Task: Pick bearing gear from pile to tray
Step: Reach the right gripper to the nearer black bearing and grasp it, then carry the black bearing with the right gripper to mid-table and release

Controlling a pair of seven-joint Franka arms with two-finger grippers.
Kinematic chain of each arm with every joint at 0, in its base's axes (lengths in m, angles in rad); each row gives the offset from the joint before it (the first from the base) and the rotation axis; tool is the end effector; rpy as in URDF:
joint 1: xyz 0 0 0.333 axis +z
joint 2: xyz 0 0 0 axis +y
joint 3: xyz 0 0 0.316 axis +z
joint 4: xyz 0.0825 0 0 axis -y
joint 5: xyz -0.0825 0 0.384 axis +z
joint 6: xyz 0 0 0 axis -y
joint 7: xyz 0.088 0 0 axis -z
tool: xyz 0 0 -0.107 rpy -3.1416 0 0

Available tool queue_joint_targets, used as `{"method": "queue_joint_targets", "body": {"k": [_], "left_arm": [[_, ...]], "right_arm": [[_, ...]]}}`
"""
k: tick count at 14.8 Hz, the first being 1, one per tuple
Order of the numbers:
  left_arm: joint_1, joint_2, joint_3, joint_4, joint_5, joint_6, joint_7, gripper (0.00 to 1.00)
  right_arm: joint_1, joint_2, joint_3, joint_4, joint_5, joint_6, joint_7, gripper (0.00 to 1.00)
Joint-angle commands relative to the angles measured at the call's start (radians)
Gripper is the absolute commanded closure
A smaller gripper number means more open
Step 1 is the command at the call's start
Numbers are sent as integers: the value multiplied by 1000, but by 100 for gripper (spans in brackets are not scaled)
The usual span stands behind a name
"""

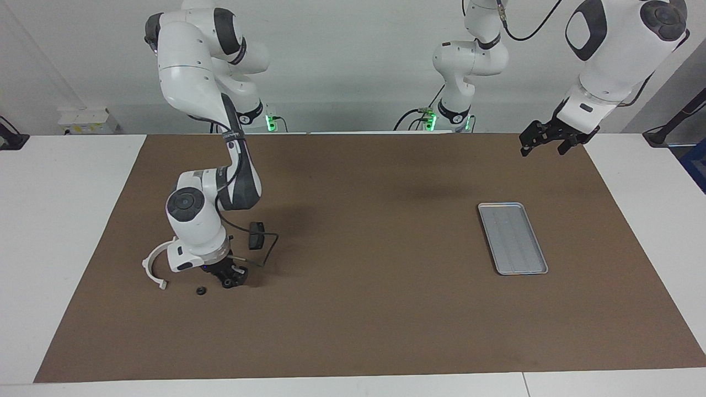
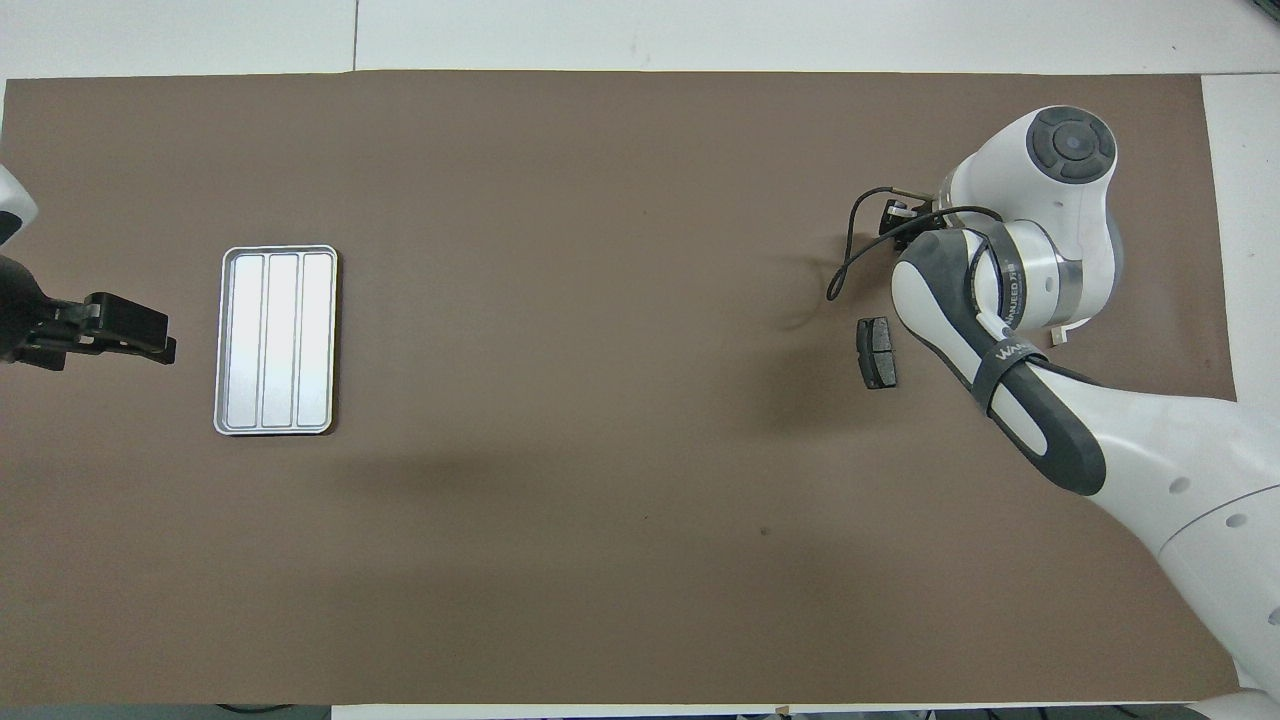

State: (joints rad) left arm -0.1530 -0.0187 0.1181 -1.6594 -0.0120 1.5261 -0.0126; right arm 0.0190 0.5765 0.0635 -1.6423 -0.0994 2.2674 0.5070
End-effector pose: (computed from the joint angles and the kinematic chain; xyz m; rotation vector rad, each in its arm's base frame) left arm 0.5403 -0.0196 0.5895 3.1247 -0.0348 -0.1799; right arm 0.6888 0.0490 0.2850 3.0590 -0.5783 0.0946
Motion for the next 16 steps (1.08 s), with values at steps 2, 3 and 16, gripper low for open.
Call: {"method": "queue_joint_targets", "body": {"k": [2, 3, 16], "left_arm": [[-11, -30, 9, -31, -9, 12, 3, 0], [-11, -30, 9, -31, -9, 12, 3, 0], [-11, -30, 9, -31, -9, 12, 3, 0]], "right_arm": [[-2, 8, 7, 21, -29, -41, 15, 100], [-2, 8, 7, 45, -40, -75, 15, 100], [274, -38, 52, 426, -7, -648, 409, 100]]}}
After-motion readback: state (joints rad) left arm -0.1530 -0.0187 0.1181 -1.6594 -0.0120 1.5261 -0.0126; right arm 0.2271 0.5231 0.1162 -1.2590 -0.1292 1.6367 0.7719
